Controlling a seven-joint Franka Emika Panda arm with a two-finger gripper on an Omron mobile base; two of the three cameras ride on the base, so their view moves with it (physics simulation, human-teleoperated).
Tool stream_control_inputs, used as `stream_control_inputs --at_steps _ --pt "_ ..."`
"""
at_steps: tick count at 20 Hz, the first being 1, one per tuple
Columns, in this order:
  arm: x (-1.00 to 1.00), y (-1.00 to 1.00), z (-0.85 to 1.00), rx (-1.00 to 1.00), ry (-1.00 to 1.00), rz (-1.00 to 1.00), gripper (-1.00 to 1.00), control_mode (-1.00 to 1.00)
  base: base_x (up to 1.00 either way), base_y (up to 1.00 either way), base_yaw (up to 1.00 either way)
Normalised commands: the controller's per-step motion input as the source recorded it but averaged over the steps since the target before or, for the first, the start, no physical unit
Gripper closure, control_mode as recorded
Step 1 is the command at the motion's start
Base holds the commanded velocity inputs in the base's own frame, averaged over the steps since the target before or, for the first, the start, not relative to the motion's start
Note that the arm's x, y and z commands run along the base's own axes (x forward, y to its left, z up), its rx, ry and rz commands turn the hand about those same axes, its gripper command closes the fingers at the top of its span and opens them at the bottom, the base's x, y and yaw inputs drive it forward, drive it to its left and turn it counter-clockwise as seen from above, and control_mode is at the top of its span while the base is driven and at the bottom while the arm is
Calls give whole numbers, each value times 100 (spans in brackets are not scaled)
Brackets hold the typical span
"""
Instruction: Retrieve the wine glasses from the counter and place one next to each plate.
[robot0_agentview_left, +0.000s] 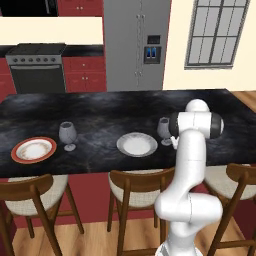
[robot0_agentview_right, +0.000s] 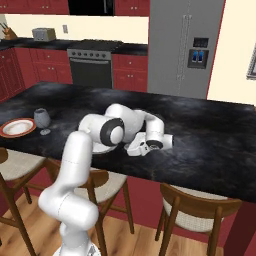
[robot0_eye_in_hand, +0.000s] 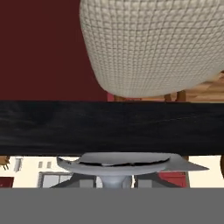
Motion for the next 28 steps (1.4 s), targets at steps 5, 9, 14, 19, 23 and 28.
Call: stream_control_inputs --at_steps 5,9,14,19,23,28 --pt "47 0 -44 -5 0 0 100 -100 0 0 0" --pt "42 0 -48 -5 0 0 -100 -100 0 0 0" --pt "5 -6 -41 0 0 4 -100 -100 0 0 0" --pt "-19 -1 -8 0 0 1 -100 -100 0 0 0" --pt "-29 -3 0 0 0 -9 -100 -100 0 0 0" --pt "-15 -7 -10 0 4 -11 -100 -100 0 0 0"
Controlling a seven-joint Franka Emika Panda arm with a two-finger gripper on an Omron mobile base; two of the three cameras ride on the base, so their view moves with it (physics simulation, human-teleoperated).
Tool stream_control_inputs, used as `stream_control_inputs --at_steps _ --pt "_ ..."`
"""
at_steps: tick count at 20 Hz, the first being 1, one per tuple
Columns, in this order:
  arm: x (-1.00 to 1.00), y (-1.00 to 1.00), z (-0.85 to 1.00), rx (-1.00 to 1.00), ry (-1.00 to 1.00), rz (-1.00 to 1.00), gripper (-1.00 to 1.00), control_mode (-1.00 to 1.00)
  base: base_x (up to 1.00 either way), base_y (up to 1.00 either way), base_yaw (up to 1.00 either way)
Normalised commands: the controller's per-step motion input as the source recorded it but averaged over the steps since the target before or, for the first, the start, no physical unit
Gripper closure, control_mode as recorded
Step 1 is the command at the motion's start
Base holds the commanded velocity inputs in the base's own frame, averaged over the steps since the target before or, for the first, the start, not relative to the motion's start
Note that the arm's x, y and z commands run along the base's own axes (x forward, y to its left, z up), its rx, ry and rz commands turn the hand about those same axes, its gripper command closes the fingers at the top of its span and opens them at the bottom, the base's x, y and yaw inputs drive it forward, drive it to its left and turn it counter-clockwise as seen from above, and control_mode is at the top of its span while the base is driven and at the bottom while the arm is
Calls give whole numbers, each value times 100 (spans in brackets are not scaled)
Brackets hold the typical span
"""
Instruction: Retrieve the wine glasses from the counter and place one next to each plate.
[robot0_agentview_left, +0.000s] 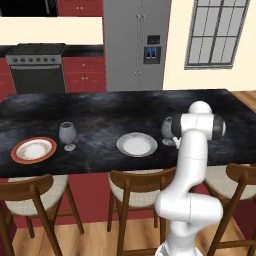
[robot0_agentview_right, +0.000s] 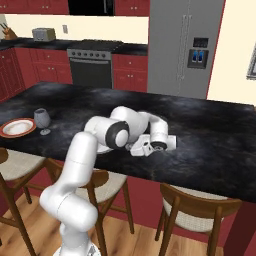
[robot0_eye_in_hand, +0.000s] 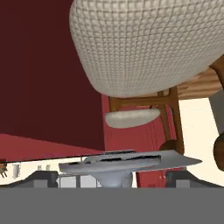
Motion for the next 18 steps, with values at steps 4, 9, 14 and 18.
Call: stream_control_inputs --at_steps 4,9,14,18 --pt "-2 -10 -11 0 4 -13 -100 -100 0 0 0" --pt "0 -14 -4 0 2 -16 -100 -100 0 0 0" --pt "-1 -39 0 0 2 -12 -100 -100 0 0 0" --pt "-38 -30 13 0 0 0 -100 -100 0 0 0"
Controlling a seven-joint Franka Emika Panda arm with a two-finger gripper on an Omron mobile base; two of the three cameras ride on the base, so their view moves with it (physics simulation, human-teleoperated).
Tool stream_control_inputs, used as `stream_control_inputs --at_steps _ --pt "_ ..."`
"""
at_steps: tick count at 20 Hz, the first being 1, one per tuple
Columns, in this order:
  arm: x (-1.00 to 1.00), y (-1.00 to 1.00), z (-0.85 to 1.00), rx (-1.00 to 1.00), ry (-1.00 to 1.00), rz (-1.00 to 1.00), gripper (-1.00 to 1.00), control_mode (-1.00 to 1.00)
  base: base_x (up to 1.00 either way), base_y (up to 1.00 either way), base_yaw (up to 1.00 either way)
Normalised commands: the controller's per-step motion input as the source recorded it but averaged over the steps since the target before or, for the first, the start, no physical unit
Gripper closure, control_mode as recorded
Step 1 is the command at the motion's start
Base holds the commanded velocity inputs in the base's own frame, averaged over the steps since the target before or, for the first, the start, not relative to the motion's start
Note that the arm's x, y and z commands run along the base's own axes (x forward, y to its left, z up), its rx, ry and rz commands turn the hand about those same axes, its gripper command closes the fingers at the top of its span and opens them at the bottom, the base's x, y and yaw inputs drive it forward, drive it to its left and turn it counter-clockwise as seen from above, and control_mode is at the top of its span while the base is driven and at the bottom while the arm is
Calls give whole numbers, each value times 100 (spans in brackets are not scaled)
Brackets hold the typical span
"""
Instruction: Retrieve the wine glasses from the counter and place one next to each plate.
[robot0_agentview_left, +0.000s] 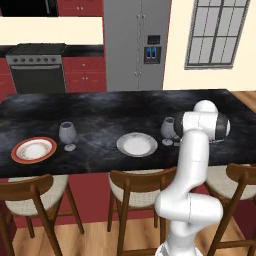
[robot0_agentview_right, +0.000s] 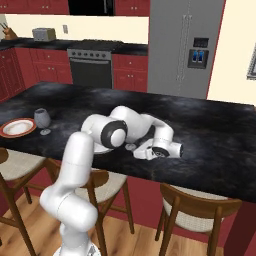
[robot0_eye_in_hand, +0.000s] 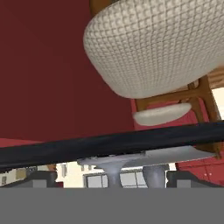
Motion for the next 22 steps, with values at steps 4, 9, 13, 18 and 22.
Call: stream_control_inputs --at_steps 4,9,13,18,22 --pt "-70 -19 55 0 0 0 -100 -100 0 0 0" --pt "-79 -7 83 0 -6 0 -100 -100 0 0 0" --pt "-76 0 95 -3 -13 0 -100 -100 0 0 0" --pt "-75 3 98 -7 -22 0 -100 -100 0 0 0" --pt "-79 14 95 -12 -26 0 -100 -100 0 0 0"
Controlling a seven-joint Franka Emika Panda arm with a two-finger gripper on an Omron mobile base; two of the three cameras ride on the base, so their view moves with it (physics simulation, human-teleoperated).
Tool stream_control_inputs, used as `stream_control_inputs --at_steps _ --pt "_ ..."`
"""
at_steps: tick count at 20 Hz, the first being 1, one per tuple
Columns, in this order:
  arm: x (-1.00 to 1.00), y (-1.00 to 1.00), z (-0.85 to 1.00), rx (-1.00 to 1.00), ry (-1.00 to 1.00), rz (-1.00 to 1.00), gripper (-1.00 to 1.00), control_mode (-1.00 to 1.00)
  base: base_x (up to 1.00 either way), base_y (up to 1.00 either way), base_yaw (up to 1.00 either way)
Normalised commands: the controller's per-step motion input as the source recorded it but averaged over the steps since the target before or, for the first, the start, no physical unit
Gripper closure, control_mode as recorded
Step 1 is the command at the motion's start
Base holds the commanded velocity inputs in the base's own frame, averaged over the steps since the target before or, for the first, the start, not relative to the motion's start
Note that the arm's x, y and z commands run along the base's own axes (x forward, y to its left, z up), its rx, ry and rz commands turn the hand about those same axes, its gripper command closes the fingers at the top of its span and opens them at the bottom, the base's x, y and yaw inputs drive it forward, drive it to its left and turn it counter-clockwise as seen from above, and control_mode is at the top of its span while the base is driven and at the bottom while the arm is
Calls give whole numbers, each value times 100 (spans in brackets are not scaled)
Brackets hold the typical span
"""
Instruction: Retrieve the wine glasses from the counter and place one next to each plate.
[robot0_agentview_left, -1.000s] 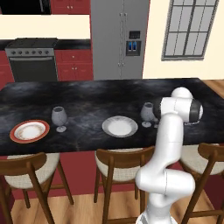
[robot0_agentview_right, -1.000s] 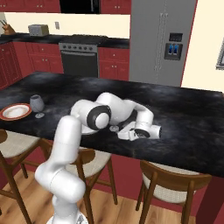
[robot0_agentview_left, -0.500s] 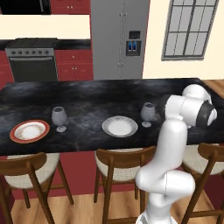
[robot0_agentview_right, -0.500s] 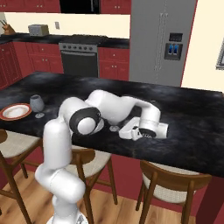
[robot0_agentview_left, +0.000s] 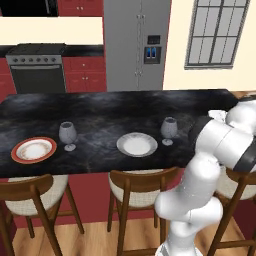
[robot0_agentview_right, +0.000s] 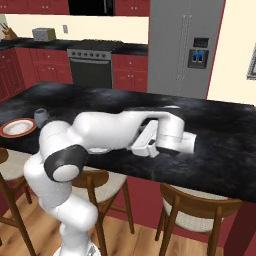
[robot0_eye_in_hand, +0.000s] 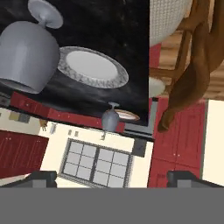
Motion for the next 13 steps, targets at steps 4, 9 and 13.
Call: stream_control_inputs --at_steps 4,9,13 --pt "-85 40 72 -14 -33 0 -100 -100 0 0 0" --pt "-94 63 62 -4 -40 -5 -100 -100 0 0 0" --pt "-84 75 71 -6 -39 -6 -100 -100 0 0 0"
